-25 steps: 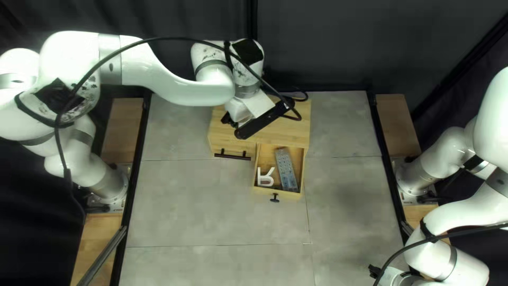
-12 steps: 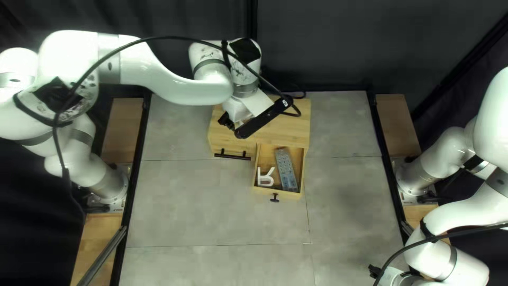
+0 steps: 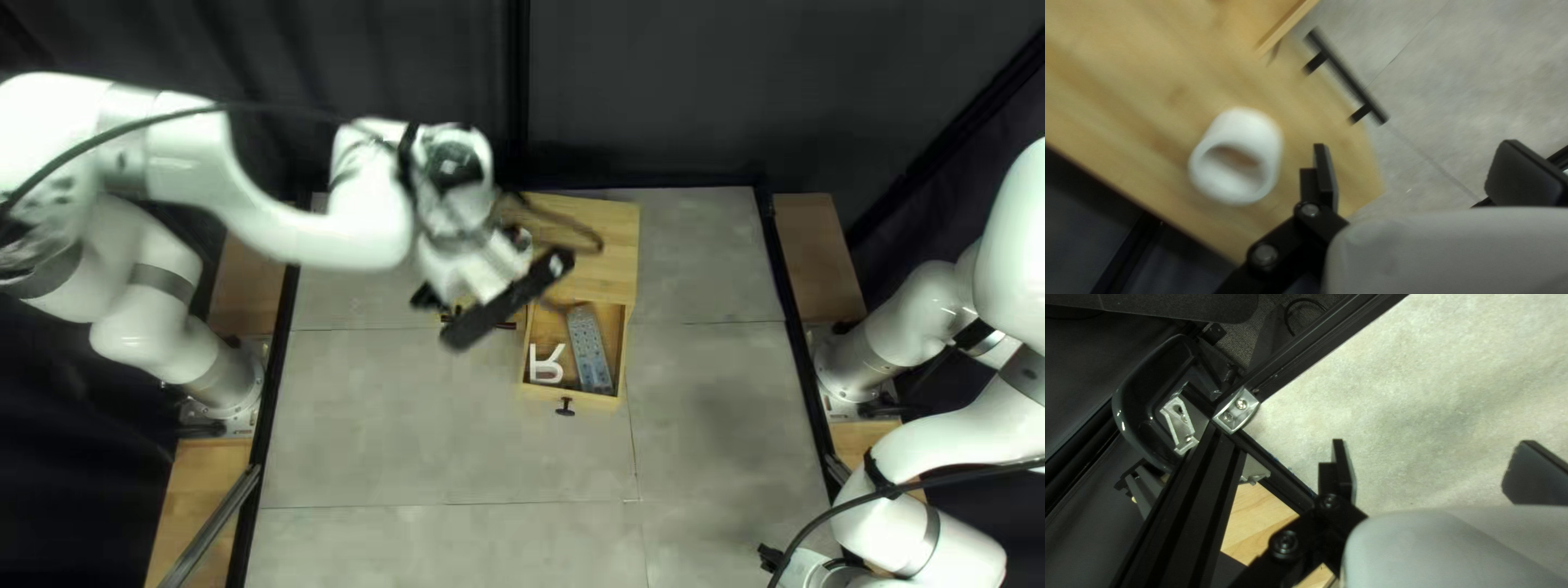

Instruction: Open drawers and place objects into drawer and close

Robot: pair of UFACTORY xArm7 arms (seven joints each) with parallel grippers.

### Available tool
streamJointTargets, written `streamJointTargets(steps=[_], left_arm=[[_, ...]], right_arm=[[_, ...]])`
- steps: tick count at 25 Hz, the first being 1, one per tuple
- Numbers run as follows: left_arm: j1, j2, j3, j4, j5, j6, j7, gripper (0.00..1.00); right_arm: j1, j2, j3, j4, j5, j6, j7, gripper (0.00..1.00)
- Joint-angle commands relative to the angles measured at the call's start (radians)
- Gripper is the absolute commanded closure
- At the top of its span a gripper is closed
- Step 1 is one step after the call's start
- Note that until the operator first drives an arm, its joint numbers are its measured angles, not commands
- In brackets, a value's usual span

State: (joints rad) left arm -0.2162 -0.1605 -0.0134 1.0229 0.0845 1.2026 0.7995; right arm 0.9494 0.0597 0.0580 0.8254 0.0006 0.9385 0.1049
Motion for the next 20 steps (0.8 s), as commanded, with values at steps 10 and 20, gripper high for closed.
streamJointTargets(steps=[10, 20], left_arm=[[-0.154, 0.172, -0.159, -0.072, -0.12, -0.208, -0.026, 0.0], [-0.176, 0.201, -0.184, -0.136, -0.185, -0.345, -0.064, 0.0]], right_arm=[[0.0, 0.0, 0.0, 0.0, 0.0, 0.0, 0.0, 0.0], [0.0, 0.0, 0.0, 0.0, 0.0, 0.0, 0.0, 0.0]])
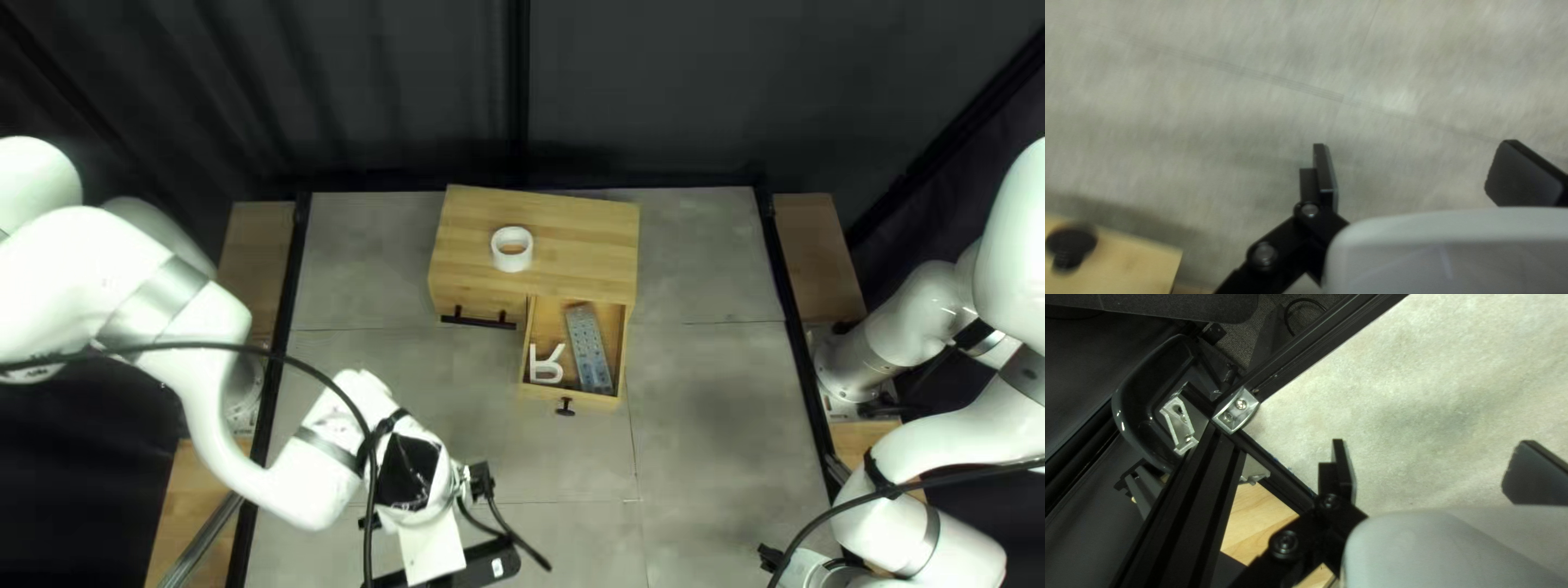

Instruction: Open drawers and place objects into drawer and close

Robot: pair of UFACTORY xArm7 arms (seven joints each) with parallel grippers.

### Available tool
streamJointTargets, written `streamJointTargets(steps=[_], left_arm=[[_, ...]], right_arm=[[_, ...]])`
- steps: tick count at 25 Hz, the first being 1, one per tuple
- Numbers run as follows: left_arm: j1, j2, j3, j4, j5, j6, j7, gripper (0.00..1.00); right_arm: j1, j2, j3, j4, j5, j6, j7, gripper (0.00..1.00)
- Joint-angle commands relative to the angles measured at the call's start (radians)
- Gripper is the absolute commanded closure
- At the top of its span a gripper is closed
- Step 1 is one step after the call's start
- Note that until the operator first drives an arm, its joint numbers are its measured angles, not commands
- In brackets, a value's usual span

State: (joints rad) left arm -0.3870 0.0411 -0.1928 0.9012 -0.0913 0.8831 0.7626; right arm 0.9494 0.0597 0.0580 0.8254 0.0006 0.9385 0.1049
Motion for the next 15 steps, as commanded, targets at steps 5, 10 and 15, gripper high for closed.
streamJointTargets(steps=[5, 10, 15], left_arm=[[-0.006, -0.001, -0.005, -0.016, -0.01, -0.027, -0.031, 0.0], [-0.006, -0.001, -0.005, -0.016, -0.01, -0.027, -0.031, 0.0], [-0.006, -0.001, -0.005, -0.016, -0.01, -0.027, -0.031, 0.0]], right_arm=[[0.0, 0.0, 0.0, 0.0, 0.0, 0.0, 0.0, 0.0], [-0.009, -0.047, -0.01, 0.019, -0.058, 0.071, -0.086, 0.0], [-0.053, -0.121, -0.061, 0.026, -0.09, 0.149, -0.25, 0.0]])
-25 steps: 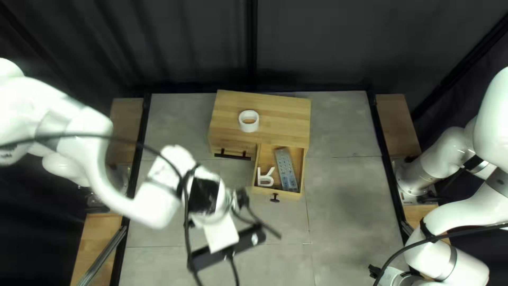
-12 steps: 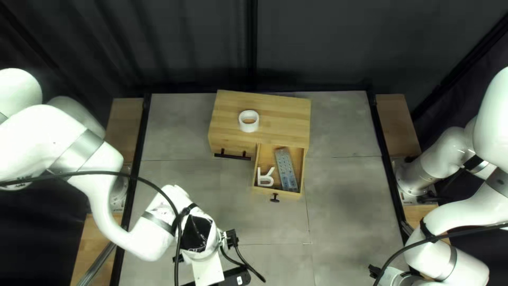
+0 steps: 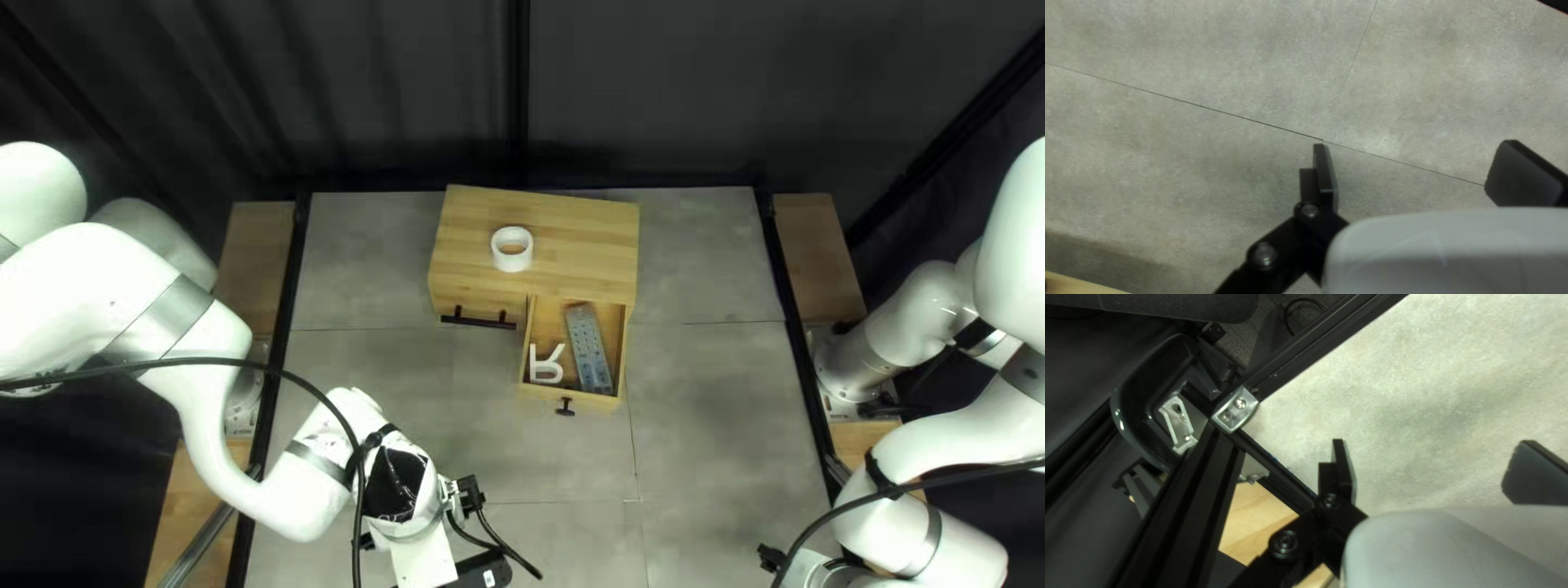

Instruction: Open drawers and place objects into drawer and close

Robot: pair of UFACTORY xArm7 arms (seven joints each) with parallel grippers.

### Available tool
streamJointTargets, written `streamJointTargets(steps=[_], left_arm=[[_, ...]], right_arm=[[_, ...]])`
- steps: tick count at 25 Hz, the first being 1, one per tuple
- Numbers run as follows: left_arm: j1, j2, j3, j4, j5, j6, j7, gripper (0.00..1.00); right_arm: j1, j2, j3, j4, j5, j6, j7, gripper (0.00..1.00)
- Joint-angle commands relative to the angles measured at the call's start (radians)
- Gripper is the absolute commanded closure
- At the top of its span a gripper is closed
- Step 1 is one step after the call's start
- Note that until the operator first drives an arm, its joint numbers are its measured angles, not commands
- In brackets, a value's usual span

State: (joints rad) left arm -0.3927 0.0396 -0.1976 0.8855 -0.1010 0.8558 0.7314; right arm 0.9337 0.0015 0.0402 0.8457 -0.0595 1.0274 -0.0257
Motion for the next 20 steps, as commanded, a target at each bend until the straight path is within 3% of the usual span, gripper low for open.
streamJointTargets(steps=[1, 9, 20], left_arm=[[0.0, 0.0, 0.0, 0.0, 0.0, 0.0, 0.0, 0.0], [0.0, 0.0, 0.0, 0.0, 0.0, 0.0, 0.0, 0.0], [0.0, 0.0, 0.0, 0.0, 0.0, 0.0, 0.0, 0.0]], right_arm=[[-0.043, -0.075, -0.05, 0.002, -0.037, 0.068, -0.142, 0.0], [-0.107, -0.18, -0.136, -0.027, -0.142, 0.124, -0.412, 0.0], [-0.206, -0.109, -0.266, 0.158, -0.233, 0.244, -0.799, 0.0]])
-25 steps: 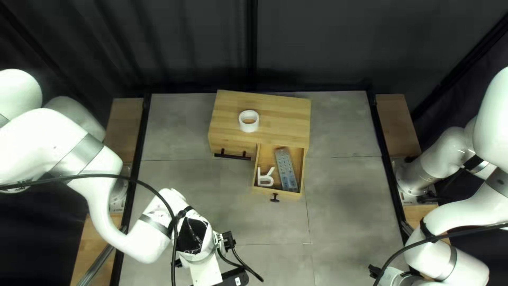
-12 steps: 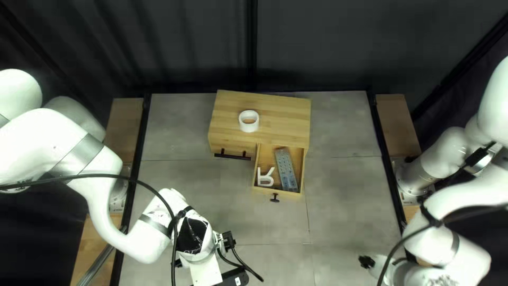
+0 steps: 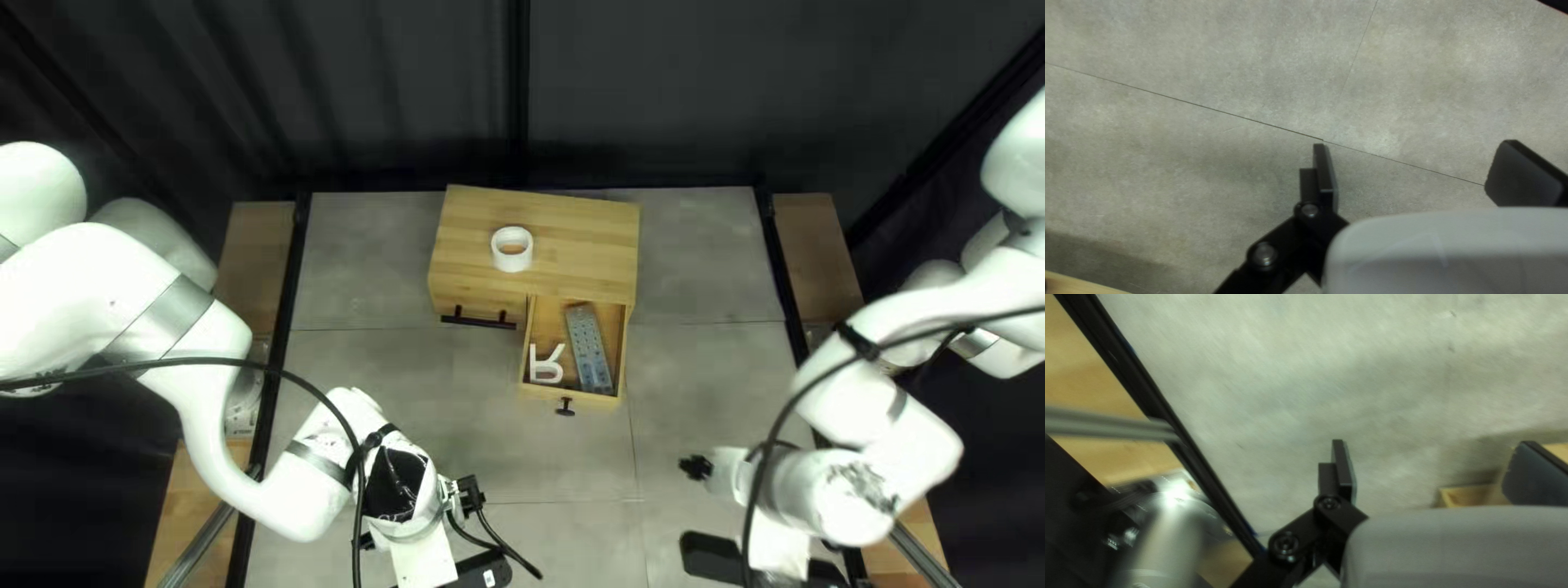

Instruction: Open drawers and place objects into drawer and close

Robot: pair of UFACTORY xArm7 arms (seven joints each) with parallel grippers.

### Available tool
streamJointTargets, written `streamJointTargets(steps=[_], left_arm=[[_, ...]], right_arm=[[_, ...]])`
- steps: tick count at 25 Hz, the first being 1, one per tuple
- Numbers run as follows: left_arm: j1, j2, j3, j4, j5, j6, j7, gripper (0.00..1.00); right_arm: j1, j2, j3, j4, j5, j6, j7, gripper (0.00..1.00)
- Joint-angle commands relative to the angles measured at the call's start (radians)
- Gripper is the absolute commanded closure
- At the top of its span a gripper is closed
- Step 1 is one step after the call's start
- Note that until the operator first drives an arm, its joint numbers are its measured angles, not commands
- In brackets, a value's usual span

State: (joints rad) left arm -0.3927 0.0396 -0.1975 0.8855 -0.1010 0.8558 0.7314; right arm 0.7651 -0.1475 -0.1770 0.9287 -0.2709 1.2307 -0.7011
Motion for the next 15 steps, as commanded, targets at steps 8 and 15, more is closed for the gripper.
streamJointTargets(steps=[8, 15], left_arm=[[0.0, 0.0, 0.0, 0.0, 0.0, 0.0, 0.0, 0.0], [0.0, 0.0, 0.0, 0.0, 0.0, 0.0, 0.0, 0.0]], right_arm=[[-0.08, 0.148, -0.092, 0.202, -0.017, 0.122, -0.163, 0.0], [-0.059, 0.134, -0.07, 0.183, -0.042, 0.112, -0.146, 0.0]])
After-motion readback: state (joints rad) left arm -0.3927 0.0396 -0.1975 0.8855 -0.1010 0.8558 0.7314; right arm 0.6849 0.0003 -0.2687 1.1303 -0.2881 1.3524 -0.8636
